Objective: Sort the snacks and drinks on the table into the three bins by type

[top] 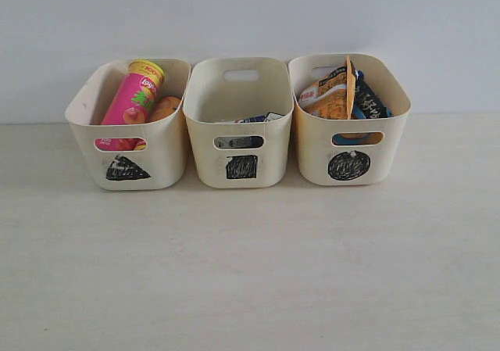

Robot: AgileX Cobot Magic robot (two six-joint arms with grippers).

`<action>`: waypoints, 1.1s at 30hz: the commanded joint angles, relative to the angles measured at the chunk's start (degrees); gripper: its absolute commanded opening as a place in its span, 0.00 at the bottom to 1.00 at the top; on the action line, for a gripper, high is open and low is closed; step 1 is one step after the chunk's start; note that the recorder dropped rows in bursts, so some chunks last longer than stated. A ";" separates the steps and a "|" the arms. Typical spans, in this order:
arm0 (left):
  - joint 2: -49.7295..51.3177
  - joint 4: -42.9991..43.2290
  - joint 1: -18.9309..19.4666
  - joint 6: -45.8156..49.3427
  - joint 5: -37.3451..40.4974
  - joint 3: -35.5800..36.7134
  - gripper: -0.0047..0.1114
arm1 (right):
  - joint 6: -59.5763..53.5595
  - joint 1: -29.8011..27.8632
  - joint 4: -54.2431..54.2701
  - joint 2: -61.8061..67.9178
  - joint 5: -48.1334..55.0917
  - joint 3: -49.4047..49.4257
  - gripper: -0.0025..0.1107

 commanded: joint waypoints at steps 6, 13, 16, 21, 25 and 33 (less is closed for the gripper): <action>-1.56 -1.04 0.18 0.33 -4.86 4.34 0.08 | 0.03 -0.45 -0.39 -0.26 -0.48 -0.02 0.02; -1.56 -1.53 0.18 0.34 -5.75 5.22 0.08 | 0.03 -0.45 -0.39 -0.26 -0.48 -0.02 0.02; -2.11 -1.53 0.18 0.34 -8.67 6.37 0.08 | 0.03 -0.45 -0.39 -0.26 -0.48 -0.02 0.02; -7.73 0.46 0.18 0.11 -11.48 11.74 0.08 | 0.03 -0.45 -0.39 -0.26 -0.48 -0.02 0.02; -14.41 1.55 0.18 -0.31 -11.53 17.05 0.08 | 0.03 -0.45 -0.39 -0.26 -0.48 -0.02 0.02; -24.91 1.02 2.82 -4.00 -10.82 24.83 0.08 | 0.03 -0.45 -0.39 -0.26 -0.48 -0.02 0.02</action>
